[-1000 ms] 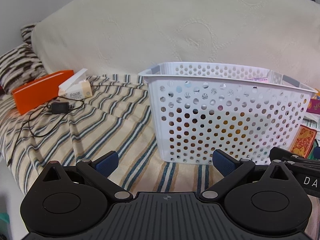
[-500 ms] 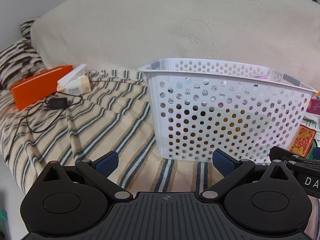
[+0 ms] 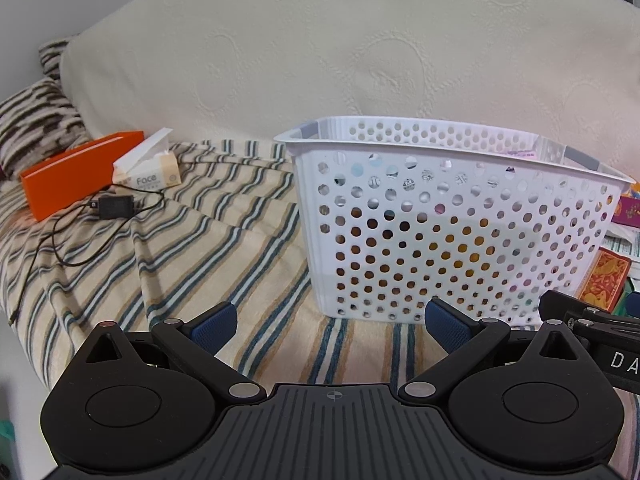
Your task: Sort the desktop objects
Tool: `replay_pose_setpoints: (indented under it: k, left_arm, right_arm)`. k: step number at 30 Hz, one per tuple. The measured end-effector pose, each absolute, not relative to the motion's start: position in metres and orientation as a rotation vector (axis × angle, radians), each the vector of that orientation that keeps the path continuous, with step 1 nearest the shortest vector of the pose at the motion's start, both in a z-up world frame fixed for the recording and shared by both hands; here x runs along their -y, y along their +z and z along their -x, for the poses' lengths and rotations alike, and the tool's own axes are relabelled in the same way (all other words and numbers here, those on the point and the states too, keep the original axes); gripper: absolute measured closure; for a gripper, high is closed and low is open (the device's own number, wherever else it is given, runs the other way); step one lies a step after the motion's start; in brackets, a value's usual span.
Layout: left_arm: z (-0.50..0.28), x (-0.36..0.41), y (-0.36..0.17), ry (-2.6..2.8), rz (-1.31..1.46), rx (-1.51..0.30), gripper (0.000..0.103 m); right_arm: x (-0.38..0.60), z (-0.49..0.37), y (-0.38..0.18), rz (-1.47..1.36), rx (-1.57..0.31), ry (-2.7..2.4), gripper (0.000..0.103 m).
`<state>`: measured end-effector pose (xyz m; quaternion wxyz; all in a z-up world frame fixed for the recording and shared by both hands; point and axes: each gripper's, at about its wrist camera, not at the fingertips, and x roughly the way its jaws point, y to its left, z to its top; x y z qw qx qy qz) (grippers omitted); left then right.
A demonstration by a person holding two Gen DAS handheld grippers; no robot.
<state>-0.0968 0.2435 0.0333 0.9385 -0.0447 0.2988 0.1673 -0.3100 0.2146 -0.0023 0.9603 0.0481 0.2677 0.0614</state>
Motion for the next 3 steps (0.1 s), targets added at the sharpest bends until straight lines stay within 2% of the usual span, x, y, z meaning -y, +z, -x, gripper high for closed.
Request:
replay_pose_setpoints:
  k: [3]
  left_arm:
    - [0.0969, -0.2435, 0.0333, 0.341, 0.092, -0.610, 0.000]
  right_arm:
    - [-0.2148, 0.3102, -0.0024, -0.098, -0.543, 0.124, 0.001]
